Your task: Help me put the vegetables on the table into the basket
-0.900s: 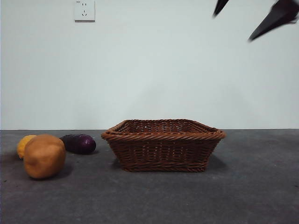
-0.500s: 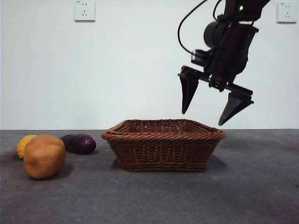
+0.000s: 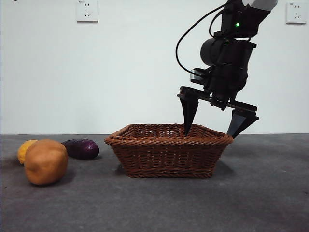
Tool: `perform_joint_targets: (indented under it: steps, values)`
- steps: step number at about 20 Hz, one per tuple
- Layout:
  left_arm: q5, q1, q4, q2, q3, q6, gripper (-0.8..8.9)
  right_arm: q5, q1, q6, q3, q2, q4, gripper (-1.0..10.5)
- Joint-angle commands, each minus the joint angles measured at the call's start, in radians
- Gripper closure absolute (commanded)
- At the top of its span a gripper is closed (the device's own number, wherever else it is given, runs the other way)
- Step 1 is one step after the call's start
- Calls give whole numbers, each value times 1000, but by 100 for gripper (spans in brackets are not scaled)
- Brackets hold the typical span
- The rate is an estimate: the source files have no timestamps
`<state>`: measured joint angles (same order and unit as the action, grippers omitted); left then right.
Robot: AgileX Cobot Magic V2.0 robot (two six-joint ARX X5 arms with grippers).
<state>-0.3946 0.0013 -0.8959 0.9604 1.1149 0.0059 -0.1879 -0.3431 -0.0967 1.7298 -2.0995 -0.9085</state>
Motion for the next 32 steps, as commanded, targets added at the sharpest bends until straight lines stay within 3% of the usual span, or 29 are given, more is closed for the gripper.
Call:
perform_joint_targets:
  steps: [1, 4, 7, 10, 13, 20, 26, 28, 32]
  values:
    - [2, 2, 6, 5, 6, -4, 156, 20, -11, -28, -1, -30, -4, 513]
    - [2, 2, 7, 5, 6, -2, 156, 21, -11, -33, -1, -46, -3, 519]
    - [2, 2, 8, 5, 6, -2, 156, 20, -11, -34, -1, -46, -3, 752]
    - [2, 2, 12, 5, 6, -2, 156, 17, -17, -34, -1, -47, -4, 798]
    - [2, 2, 12, 5, 6, -2, 156, -2, -18, -35, -1, -47, 18, 960]
    - [40, 2, 11, 21, 6, -2, 156, -48, -18, -60, 0, 26, 48, 958]
    - [112, 2, 42, 120, 6, -5, 157, -47, -16, -4, 0, 367, 45, 958]
    - [166, 2, 100, 187, 7, -33, 156, -47, -16, -2, 0, 478, 42, 958]
    - [172, 2, 180, 379, 7, -81, 156, -48, -16, 21, 0, 628, 0, 958]
